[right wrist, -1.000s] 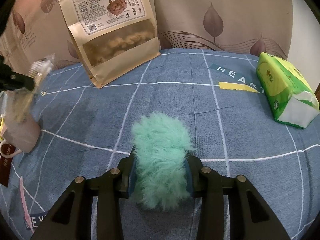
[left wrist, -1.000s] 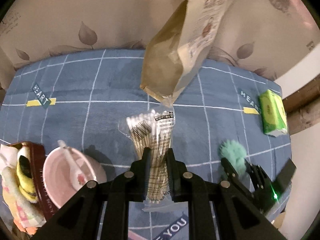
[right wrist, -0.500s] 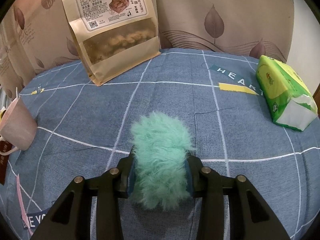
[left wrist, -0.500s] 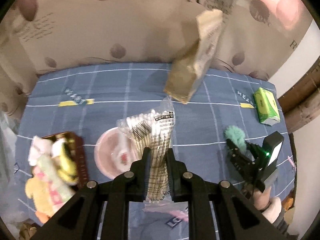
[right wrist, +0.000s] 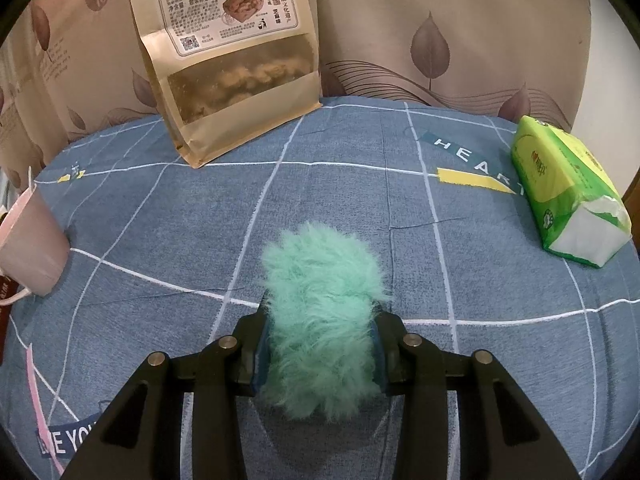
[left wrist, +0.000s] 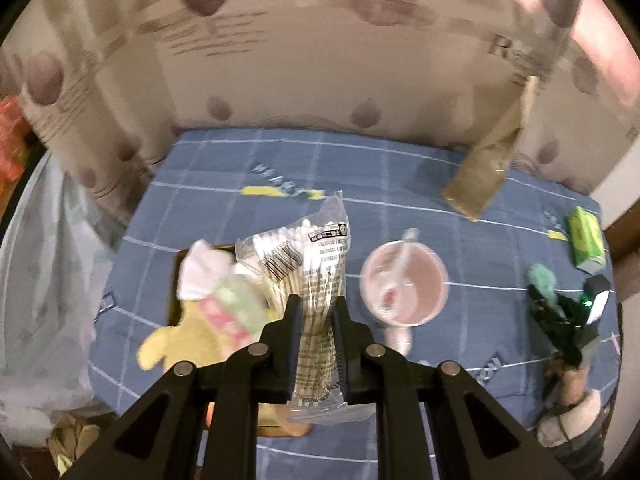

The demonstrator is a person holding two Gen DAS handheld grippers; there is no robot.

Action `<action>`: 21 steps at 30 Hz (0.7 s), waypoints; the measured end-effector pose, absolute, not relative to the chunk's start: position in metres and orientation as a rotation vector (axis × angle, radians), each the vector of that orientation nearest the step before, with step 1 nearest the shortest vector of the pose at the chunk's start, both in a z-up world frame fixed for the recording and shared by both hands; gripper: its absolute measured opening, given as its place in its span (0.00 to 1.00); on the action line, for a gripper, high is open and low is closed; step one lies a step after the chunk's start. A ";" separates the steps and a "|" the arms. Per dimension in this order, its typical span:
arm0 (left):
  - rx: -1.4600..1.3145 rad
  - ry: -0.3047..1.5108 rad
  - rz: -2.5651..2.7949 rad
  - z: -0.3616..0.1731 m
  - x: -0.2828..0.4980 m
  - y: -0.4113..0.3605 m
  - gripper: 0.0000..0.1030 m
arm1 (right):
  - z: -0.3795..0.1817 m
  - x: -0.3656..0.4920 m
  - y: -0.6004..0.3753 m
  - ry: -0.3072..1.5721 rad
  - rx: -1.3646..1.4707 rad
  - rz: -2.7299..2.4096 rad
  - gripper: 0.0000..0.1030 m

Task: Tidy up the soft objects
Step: 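Carry the cotton swab packet into the gold tray and open the left tool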

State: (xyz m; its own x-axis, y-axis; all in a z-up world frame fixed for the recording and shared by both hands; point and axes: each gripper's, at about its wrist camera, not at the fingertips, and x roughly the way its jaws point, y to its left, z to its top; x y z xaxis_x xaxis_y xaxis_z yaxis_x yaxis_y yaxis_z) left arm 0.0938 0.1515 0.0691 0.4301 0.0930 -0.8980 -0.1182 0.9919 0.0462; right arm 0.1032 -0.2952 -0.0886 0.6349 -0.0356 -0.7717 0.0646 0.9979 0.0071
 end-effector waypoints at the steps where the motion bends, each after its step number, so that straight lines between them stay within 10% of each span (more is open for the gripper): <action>1: -0.030 1.122 0.151 0.067 0.093 0.160 0.15 | -0.089 0.103 -0.295 0.882 0.032 -0.059 0.37; 21: -0.097 1.208 0.295 0.007 0.102 0.239 0.15 | -0.091 0.102 -0.294 0.883 0.013 -0.067 0.37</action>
